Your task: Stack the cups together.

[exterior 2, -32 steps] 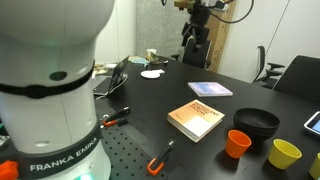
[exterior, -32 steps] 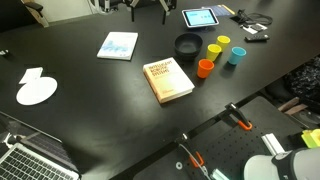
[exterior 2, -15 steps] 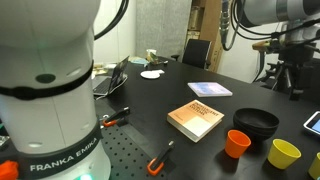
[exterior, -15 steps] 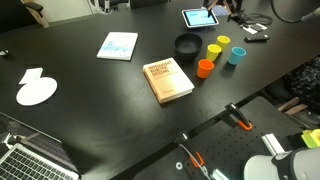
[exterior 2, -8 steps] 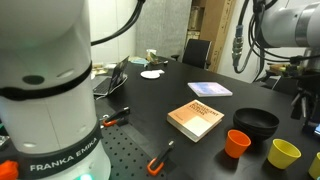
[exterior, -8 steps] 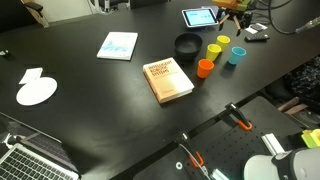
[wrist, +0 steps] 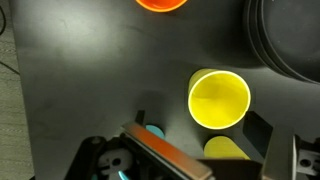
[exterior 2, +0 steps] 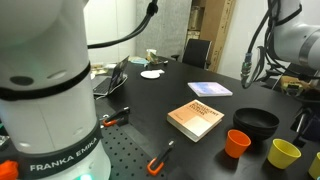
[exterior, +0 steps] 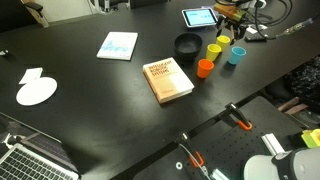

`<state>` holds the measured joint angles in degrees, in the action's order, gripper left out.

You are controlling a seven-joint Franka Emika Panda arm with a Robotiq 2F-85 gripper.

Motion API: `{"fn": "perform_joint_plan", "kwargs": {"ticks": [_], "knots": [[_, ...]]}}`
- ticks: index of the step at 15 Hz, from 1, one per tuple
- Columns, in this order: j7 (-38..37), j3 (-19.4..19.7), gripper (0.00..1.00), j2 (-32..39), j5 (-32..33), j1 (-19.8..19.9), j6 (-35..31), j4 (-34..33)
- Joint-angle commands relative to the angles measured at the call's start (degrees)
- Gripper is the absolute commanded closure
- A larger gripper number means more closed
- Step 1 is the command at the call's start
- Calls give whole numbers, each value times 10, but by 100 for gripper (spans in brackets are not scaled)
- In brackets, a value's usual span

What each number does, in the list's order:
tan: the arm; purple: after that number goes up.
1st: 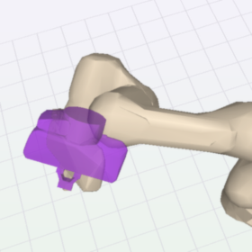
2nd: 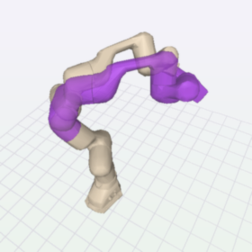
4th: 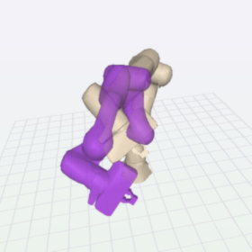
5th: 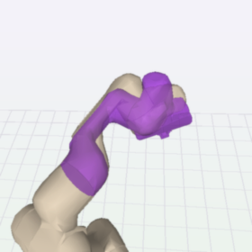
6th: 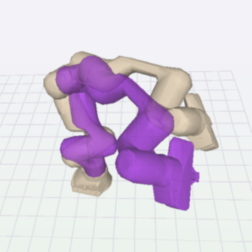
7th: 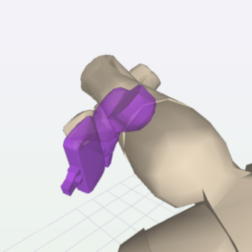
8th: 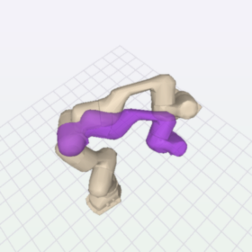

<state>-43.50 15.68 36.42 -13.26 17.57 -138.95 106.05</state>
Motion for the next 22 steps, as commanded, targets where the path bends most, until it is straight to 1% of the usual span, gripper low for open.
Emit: {"fn": "perform_joint_plan", "kwargs": {"ticks": [1,7,15,16,17,18,22], "knots": [[22,-15,0,37,-47,19,-9,-37],[41,-21,0,77,-77,25,-3,-59],[49,-19,0,127,-82,32,0,-90],[51,-20,25,131,-82,34,0,-94],[51,-20,27,134,-82,35,1,-97],[51,-20,34,135,-82,36,1,-100],[53,-20,66,136,-81,37,2,-104]]}}
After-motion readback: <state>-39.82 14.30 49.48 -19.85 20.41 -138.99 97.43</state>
